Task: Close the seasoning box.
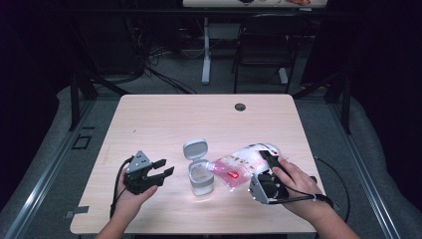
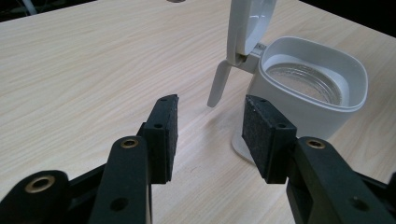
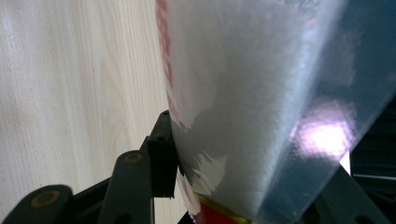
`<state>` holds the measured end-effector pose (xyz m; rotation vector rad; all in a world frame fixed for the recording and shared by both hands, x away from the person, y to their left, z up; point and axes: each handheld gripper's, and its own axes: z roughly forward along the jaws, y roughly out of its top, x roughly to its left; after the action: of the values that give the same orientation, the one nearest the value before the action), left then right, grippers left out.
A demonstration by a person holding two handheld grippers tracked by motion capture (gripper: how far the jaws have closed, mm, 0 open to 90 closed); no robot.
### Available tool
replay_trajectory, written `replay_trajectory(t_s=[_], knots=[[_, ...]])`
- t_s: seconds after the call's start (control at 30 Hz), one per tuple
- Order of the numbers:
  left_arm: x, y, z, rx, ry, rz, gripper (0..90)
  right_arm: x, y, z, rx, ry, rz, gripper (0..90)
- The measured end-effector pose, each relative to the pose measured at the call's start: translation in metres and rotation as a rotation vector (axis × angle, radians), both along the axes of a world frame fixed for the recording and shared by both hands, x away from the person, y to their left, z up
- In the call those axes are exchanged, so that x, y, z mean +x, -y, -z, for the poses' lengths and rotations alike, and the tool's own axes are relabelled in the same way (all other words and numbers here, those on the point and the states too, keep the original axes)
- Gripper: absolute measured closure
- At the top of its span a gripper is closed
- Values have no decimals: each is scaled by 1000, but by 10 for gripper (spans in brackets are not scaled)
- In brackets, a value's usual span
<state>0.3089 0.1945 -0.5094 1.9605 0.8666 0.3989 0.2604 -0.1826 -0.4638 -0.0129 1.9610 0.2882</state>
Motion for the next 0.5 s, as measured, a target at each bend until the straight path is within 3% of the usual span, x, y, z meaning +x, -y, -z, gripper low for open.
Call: replay_trajectory(t_s=[0.4, 0.5], knots=[[-1, 2, -1, -1, 7, 5, 561, 1, -5, 0, -65, 37, -5, 548], [-1, 2, -1, -2, 6, 5, 561, 1, -6, -1, -108, 48, 1, 548]])
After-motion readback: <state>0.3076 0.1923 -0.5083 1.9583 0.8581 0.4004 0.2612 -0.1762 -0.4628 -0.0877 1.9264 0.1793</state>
